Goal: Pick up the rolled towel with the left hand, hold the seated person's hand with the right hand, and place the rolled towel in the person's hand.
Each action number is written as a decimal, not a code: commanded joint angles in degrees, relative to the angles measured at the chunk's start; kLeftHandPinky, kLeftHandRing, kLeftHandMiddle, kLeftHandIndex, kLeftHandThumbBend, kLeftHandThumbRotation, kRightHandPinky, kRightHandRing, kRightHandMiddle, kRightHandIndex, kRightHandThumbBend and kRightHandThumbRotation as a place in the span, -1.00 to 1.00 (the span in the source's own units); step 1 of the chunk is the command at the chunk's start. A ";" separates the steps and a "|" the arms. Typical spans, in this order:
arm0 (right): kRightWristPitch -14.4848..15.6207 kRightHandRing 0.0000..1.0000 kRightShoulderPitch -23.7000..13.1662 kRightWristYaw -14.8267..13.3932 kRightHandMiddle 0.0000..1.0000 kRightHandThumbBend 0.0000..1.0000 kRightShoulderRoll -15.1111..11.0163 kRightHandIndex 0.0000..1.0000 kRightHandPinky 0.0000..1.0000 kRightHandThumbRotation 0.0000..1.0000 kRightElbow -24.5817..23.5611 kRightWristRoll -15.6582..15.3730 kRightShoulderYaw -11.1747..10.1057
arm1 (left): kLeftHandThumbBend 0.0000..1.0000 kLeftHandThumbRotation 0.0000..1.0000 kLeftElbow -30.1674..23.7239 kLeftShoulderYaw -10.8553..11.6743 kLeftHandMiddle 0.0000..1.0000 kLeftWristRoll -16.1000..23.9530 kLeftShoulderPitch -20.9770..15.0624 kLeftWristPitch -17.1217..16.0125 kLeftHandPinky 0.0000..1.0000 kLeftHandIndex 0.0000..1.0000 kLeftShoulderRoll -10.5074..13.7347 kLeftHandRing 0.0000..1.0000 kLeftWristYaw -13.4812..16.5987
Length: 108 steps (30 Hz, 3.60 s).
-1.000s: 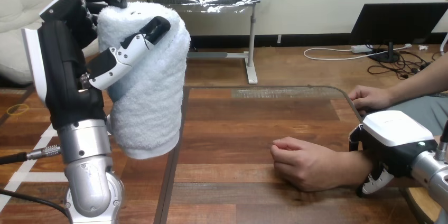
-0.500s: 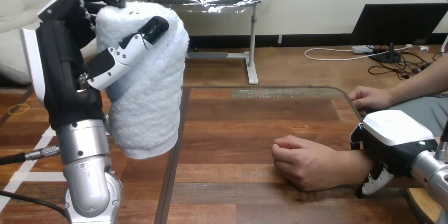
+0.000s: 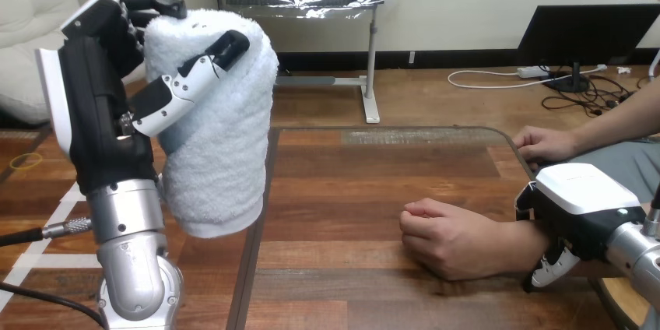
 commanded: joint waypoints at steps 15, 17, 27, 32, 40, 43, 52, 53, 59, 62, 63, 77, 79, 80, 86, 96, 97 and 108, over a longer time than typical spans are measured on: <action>-0.02 -0.52 0.87 2.07 -0.34 0.67 1.11 -0.18 -0.66 -0.83 -6.30 6.82 -3.94 | 0.17 -1.00 1.67 -0.93 -0.27 0.63 -5.27 -1.59 -0.53 -0.20 -1.17 -0.41 0.49; 0.52 -0.50 0.91 2.78 -0.32 0.67 0.86 -0.18 -0.65 -0.83 -7.48 7.22 -4.44 | 0.16 -1.00 2.02 -1.07 -0.27 0.54 -5.42 -1.56 -0.53 -0.20 -1.36 -0.41 0.41; 2.55 -0.42 1.04 4.67 -0.25 0.65 0.43 -0.15 -0.56 -0.80 -11.67 8.85 -6.83 | 0.17 -1.00 4.19 -1.59 -0.27 0.83 -6.26 -2.43 -0.53 -0.20 -1.90 -0.40 0.48; 4.52 -0.35 0.81 6.58 -0.20 0.62 0.05 -0.11 -0.49 -0.78 -14.06 9.70 -7.71 | 0.18 -1.00 5.28 -1.85 -0.27 -0.35 -6.84 -2.97 -0.53 -0.20 -2.85 -0.41 0.28; 5.38 -0.26 0.68 7.13 -0.13 0.61 -0.04 -0.05 -0.39 -0.74 -16.04 10.20 -8.95 | 0.17 -1.00 7.12 -2.13 -0.28 -0.73 -7.64 -4.06 -0.53 -0.20 -3.61 -0.41 0.32; 5.53 -0.25 0.61 7.19 -0.12 0.62 -0.01 -0.05 -0.38 -0.74 -16.55 10.48 -9.31 | 0.17 -1.00 8.28 -2.17 -0.28 -0.57 -8.04 -4.96 -0.52 -0.20 -3.65 -0.41 0.37; 6.06 -0.24 0.07 7.99 -0.12 0.64 0.06 -0.05 -0.37 -0.74 -18.15 11.42 -9.95 | 0.16 -1.00 14.04 -2.29 -0.28 -3.22 -10.88 -8.11 -0.52 -0.21 -4.75 -0.42 0.11; 6.11 -0.24 -0.01 8.05 -0.12 0.64 0.10 -0.05 -0.37 -0.74 -18.19 11.45 -9.96 | 0.16 -1.00 14.79 -2.29 -0.29 -3.34 -11.22 -8.56 -0.52 -0.21 -4.78 -0.42 0.13; 7.02 -0.23 -0.17 8.95 -0.11 0.64 0.39 -0.06 -0.36 -0.72 -19.63 11.47 -10.07 | 0.15 -1.00 19.47 -2.29 -0.30 -4.13 -13.55 -11.13 -0.53 -0.22 -5.05 -0.43 0.06; 6.96 -0.23 -0.27 9.11 -0.11 0.64 0.59 -0.06 -0.36 -0.72 -20.15 11.69 -10.10 | 0.15 -1.00 21.91 -2.27 -0.30 -4.87 -14.78 -12.37 -0.53 -0.22 -5.17 -0.43 -0.31; 6.91 -0.23 -0.31 9.11 -0.12 0.64 0.63 -0.06 -0.36 -0.72 -20.22 11.75 -10.11 | 0.15 -1.00 22.53 -2.24 -0.30 -5.06 -15.08 -12.72 -0.53 -0.22 -5.20 -0.43 -0.40; 6.42 -0.26 -1.33 8.87 -0.14 0.66 1.78 -0.09 -0.38 -0.68 -21.28 11.76 -9.48 | 0.14 -1.00 38.38 -1.40 -0.26 -7.79 -22.21 -21.29 -0.49 -0.18 -6.46 -0.38 -1.25; 6.79 -0.26 -1.47 9.16 -0.14 0.67 2.01 -0.09 -0.38 -0.67 -21.67 11.83 -9.43 | 0.14 -1.00 40.73 -1.22 -0.24 -8.74 -23.34 -22.47 -0.48 -0.18 -6.93 -0.37 -1.78; 6.93 -0.26 -1.53 9.29 -0.15 0.67 2.09 -0.09 -0.38 -0.67 -21.85 11.85 -9.39 | 0.14 -1.00 41.74 -1.14 -0.24 -9.18 -23.84 -22.99 -0.47 -0.17 -7.15 -0.36 -2.04; 7.98 -0.27 -2.26 10.06 -0.15 0.67 2.85 -0.09 -0.40 -0.68 -22.65 11.62 -8.97 | 0.20 -1.00 48.16 -0.64 -0.19 -11.43 -27.36 -25.22 -0.43 -0.14 -8.53 -0.31 -3.17; 9.11 -0.26 -3.31 10.49 -0.13 0.66 4.21 -0.07 -0.40 -0.70 -23.44 11.02 -8.45 | 0.25 -1.00 55.92 -0.38 -0.17 -13.59 -31.83 -27.16 -0.42 -0.12 -10.43 -0.31 -4.60; 9.42 -0.26 -3.42 10.61 -0.13 0.66 4.36 -0.07 -0.40 -0.70 -23.61 10.85 -8.37 | 0.25 -1.00 56.48 -0.16 -0.17 -14.58 -32.29 -27.07 -0.42 -0.12 -11.09 -0.31 -5.30; 10.53 -0.25 -4.05 11.14 -0.12 0.64 5.56 -0.07 -0.38 -0.68 -24.61 10.49 -8.33 | 0.29 -1.00 60.53 0.61 -0.19 -18.52 -35.10 -27.12 -0.44 -0.12 -14.80 -0.32 -7.90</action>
